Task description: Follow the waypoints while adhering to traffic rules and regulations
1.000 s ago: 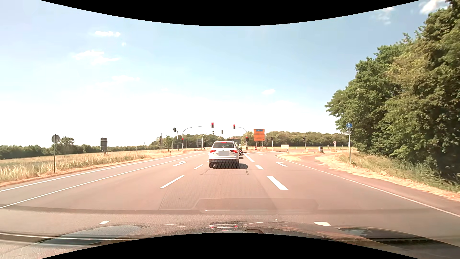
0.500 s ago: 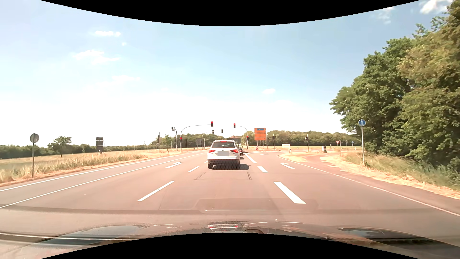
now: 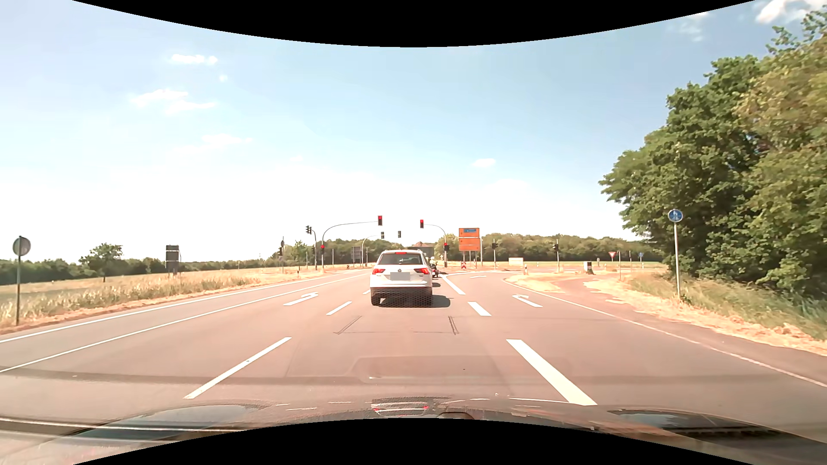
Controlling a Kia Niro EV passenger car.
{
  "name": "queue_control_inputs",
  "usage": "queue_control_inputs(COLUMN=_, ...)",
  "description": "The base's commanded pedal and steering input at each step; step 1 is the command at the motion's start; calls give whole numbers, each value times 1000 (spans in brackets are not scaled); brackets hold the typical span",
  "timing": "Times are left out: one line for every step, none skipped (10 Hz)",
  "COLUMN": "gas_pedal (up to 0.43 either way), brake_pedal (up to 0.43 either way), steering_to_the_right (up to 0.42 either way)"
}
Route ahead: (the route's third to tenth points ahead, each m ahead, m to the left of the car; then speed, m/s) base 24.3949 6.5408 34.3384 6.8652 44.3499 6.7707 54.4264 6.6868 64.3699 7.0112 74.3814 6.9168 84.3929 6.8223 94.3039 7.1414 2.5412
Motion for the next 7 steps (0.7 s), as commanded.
queue_control_inputs(gas_pedal=0, brake_pedal=0, steering_to_the_right=-5)
queue_control_inputs(gas_pedal=0, brake_pedal=0, steering_to_the_right=-6)
queue_control_inputs(gas_pedal=0, brake_pedal=0, steering_to_the_right=-6)
queue_control_inputs(gas_pedal=0, brake_pedal=0, steering_to_the_right=-5)
queue_control_inputs(gas_pedal=0, brake_pedal=0, steering_to_the_right=-5)
queue_control_inputs(gas_pedal=0, brake_pedal=0, steering_to_the_right=-6)
queue_control_inputs(gas_pedal=0, brake_pedal=0, steering_to_the_right=-5)
